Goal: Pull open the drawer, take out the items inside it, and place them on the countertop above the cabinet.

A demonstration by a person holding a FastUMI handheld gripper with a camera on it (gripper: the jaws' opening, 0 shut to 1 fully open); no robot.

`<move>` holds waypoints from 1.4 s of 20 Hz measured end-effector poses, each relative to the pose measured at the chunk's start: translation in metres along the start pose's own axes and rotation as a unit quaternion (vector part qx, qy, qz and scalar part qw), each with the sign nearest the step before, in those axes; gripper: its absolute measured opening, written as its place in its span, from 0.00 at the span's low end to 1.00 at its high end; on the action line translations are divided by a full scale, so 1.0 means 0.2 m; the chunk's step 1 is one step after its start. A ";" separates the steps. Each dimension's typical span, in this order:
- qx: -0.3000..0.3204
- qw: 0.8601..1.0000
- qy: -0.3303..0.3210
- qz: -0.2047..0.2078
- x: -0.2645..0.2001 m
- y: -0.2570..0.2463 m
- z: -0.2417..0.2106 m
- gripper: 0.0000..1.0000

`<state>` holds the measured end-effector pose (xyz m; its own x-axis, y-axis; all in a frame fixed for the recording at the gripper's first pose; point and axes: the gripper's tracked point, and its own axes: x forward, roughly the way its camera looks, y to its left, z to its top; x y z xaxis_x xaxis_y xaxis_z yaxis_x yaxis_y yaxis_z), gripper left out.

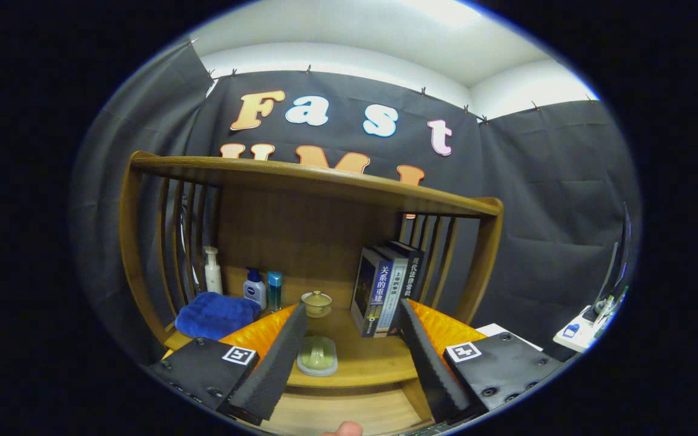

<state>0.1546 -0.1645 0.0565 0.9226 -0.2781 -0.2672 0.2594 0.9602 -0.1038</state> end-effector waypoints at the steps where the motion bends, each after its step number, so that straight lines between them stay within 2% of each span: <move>1: -0.006 1.000 -0.004 -0.002 -0.07 0.01 0.00 0.98; 9: -0.008 1.000 0.005 -0.012 -0.40 0.02 -0.29 0.98; 12: 0.015 1.000 -0.012 -0.002 -0.50 0.08 -0.31 0.98; 15: 0.005 1.000 -0.019 -0.003 -0.57 0.10 -0.39 0.98; 21: -0.006 0.998 -0.045 0.043 -0.66 0.29 -0.61 0.98; 24: 0.014 0.997 -0.061 0.052 -0.69 0.33 -0.68 0.98; 28: 0.008 0.997 -0.056 0.059 -0.76 0.36 -0.81 0.98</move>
<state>-0.0127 -0.0576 -0.0663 0.9729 -0.1586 -0.1684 0.1501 0.9867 -0.0626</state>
